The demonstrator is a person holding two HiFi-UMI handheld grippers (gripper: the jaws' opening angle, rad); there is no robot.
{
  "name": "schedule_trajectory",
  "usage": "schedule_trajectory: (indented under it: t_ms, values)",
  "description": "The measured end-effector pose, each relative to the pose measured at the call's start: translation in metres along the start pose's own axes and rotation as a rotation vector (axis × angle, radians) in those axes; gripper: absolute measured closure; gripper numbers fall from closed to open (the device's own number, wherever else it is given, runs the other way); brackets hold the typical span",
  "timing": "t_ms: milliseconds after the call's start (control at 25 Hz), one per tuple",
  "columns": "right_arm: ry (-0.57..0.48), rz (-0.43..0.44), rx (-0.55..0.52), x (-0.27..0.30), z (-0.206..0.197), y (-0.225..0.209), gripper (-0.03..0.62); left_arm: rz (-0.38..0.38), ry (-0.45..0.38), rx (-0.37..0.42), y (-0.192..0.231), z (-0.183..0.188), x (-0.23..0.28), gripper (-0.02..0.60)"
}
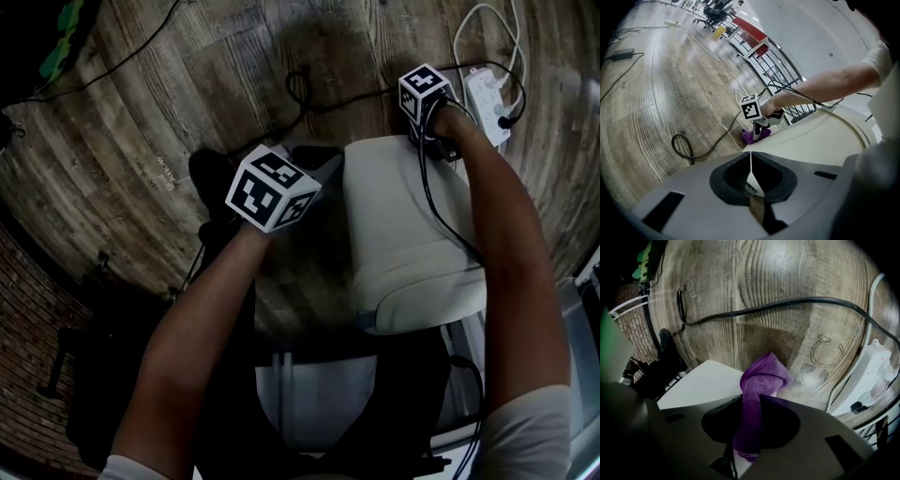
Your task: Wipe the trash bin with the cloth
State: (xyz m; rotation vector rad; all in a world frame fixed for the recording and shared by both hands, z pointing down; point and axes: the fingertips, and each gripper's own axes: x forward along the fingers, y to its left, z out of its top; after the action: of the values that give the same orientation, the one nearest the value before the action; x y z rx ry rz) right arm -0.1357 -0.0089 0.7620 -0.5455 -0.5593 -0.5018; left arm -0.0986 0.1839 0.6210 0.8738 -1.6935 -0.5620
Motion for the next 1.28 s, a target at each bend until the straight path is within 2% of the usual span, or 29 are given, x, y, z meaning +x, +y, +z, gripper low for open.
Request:
schedule_trajectory:
  t_ms: [600,960,1280]
  values:
    - [0.017,0.001,-0.092,0.006,0.036,0.091,0.502,0.015,-0.039,-0.010,0.025,-0.011,-0.042,0.572]
    - [0.021,-0.027,-0.158,0.014,0.054,0.137,0.503,0.022,-0.066,-0.034,0.041,-0.021,-0.066,0.572]
    - [0.044,0.071,-0.190,0.023,0.057,0.203,0.503,0.037,-0.088,-0.070,0.059,-0.028,-0.089,0.572]
